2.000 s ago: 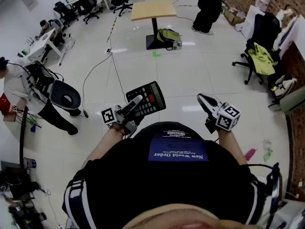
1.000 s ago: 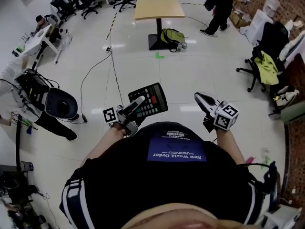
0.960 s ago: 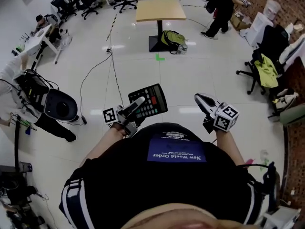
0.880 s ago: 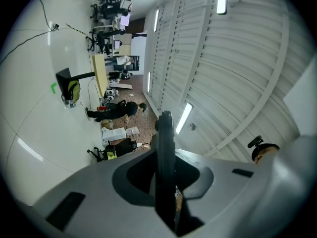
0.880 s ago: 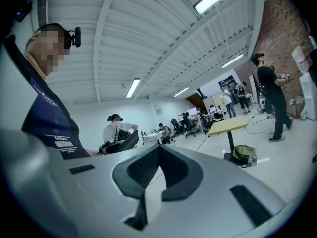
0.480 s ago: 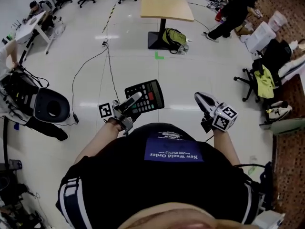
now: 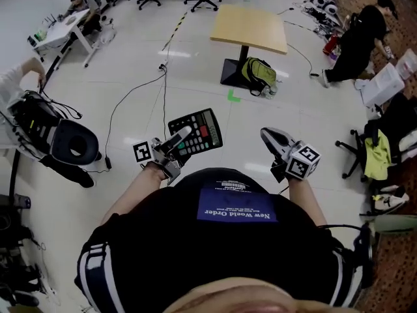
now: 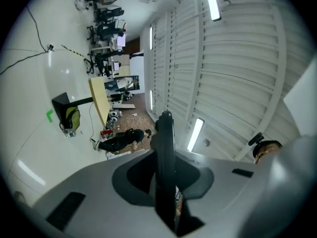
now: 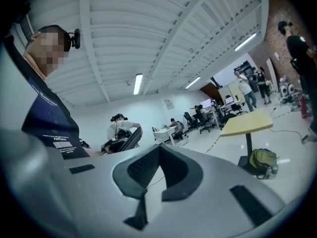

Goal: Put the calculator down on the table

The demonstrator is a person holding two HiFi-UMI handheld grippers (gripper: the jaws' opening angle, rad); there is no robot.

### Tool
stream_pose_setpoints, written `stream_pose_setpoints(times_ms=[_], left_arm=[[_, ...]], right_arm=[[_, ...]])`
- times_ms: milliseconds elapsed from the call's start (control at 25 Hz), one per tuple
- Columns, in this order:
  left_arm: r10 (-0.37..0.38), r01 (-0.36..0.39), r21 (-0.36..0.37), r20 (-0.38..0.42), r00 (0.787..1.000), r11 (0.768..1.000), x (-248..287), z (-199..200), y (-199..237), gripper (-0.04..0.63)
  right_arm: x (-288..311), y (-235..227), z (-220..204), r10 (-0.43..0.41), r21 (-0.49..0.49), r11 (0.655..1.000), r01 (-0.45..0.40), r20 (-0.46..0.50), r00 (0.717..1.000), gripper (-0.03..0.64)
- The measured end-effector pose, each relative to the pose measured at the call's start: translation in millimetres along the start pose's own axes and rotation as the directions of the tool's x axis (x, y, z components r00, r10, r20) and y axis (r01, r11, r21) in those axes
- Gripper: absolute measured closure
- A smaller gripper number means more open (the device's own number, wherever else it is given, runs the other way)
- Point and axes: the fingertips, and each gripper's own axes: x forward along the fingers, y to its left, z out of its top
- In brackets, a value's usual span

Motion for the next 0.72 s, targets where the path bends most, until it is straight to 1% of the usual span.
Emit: stream_pose_setpoints(times_ms=[120,240,320,480,560,640,720], left_arm=[[0.008,-0.009,0.019,0.025,1.000,1.000,45.6,4.6,10.2,0.511],[0.004,-0.005,0.032,0.034,0.999,0.999,93.1,8.1,20.6,0.511],[0.004,-0.004,0.036,0.023,1.000,0.999,118.1,10.0,25.8,0.511],[0.028,-0.028,0.030,0.008,1.000,0.999,143.1,27.0,43.9,0.511],[0.033,-0.034,0.017,0.008,0.999,0.999,150.0,41.3,58.1,0.511],[0.028,-0.028,-0.003,0.003,1.000,1.000,157.3,57.6,71.8,0.511],[0.012,-0.012,-0.017,-0.008,1.000,1.000,165.3,78.1,85.4,0.511]], right_arm=[[-3.6,-40.1,27.5,0.053,-0.039,0.998,-0.053,-0.004,0.999,0.629],[-10.6,-85.8,44.3,0.072,-0.025,0.997,-0.072,0.011,0.997,0.629],[-12.7,-111.6,49.9,0.072,-0.005,0.997,-0.072,0.015,0.997,0.629],[-2.5,-143.1,53.9,0.075,0.022,0.997,-0.075,0.015,0.997,0.629],[7.3,-159.1,53.1,0.062,0.038,0.997,-0.062,0.013,0.998,0.629],[20.5,-175.0,53.6,0.045,0.047,0.998,-0.045,0.007,0.999,0.629],[37.9,-187.2,59.7,0.031,0.035,0.999,-0.031,-0.002,1.000,0.629]])
